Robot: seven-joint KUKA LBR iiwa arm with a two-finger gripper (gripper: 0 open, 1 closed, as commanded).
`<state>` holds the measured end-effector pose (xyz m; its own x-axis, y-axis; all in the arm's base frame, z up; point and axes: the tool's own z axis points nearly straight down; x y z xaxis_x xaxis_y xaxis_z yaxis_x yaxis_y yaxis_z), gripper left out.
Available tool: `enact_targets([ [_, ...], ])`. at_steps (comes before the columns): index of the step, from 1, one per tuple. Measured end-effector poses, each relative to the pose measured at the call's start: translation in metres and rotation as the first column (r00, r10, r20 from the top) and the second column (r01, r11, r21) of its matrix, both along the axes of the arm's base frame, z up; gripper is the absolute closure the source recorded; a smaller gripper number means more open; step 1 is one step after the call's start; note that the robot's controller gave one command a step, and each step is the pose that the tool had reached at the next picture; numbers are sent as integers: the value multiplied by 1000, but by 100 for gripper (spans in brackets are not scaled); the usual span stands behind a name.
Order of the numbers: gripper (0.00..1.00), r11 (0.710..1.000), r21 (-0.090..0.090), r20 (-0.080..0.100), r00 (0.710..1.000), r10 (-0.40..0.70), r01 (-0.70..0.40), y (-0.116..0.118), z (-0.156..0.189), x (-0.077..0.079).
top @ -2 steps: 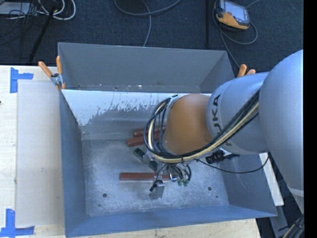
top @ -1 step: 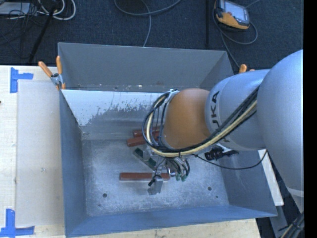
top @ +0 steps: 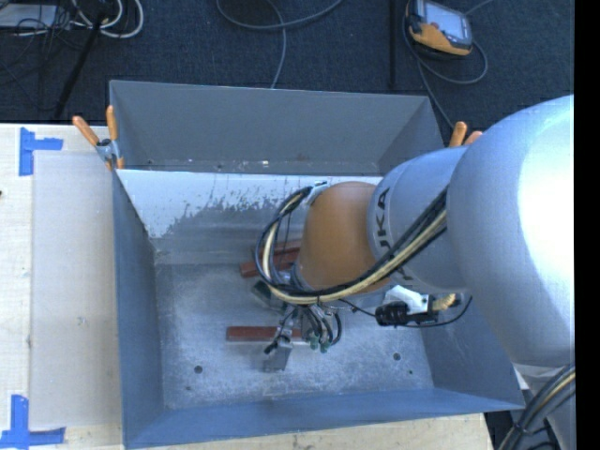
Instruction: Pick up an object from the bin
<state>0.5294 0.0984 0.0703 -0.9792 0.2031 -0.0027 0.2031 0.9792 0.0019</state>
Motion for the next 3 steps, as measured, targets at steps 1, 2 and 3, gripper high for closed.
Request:
enact_targets([
  [1, 0, 1000, -1, -2, 1000, 2, -2, 0, 0, 0],
  [2, 100, 1000, 1, 3, 1000, 3, -3, 1, 2, 2],
  [3, 100, 1000, 0, -1, 1000, 6, -6, 1, 30, 3],
])
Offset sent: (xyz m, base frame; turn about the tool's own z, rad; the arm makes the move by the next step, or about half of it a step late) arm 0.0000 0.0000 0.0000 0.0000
